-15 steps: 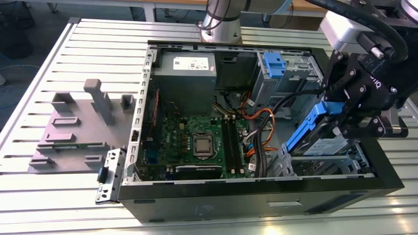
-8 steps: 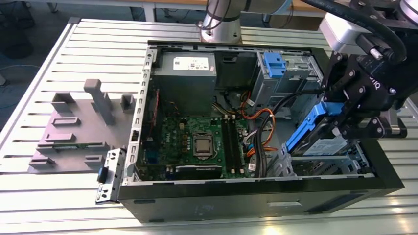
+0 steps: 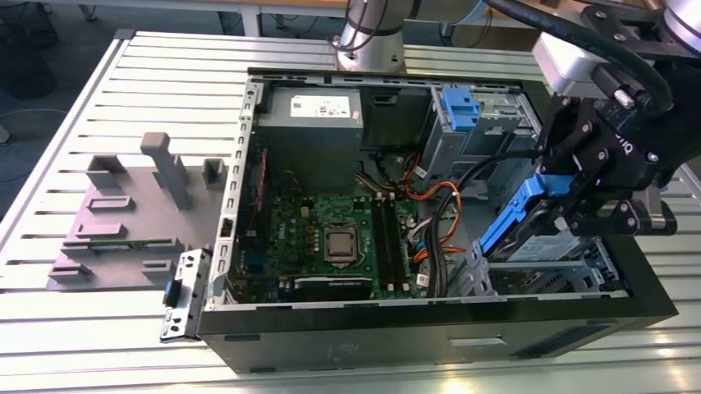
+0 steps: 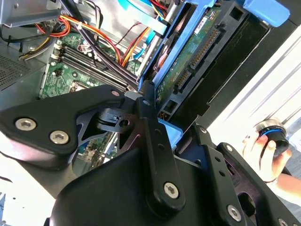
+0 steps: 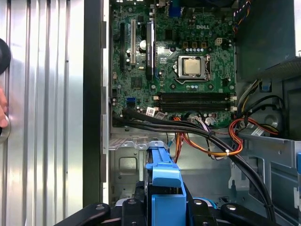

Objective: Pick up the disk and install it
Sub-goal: 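Insert the disk into the insertion slot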

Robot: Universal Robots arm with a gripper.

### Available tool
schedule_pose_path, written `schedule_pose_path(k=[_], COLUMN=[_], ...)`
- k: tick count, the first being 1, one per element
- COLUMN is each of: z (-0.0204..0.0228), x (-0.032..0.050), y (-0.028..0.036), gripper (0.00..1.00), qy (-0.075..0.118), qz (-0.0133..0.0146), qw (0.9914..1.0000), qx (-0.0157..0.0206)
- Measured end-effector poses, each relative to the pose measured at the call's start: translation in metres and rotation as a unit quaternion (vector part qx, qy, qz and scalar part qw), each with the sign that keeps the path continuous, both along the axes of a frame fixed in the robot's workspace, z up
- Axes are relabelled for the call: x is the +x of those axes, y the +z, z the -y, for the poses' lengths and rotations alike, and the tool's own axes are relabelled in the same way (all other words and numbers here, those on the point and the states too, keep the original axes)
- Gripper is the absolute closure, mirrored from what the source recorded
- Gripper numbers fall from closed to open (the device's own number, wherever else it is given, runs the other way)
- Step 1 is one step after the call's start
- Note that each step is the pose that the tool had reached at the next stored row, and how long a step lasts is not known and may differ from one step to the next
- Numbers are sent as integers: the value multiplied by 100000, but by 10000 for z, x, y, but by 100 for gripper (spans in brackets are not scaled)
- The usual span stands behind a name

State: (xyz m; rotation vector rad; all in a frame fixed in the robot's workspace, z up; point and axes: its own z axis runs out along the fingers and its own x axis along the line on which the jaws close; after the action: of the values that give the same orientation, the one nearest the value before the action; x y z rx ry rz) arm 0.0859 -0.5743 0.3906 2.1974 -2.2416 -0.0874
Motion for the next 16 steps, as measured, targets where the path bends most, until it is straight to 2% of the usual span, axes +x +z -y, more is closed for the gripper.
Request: schedule_pose_path(k=[16], z=[0], x=[0], y=[-32], gripper=[64], qy=[-1], qz=[1], qw=[100000], qx=[-8])
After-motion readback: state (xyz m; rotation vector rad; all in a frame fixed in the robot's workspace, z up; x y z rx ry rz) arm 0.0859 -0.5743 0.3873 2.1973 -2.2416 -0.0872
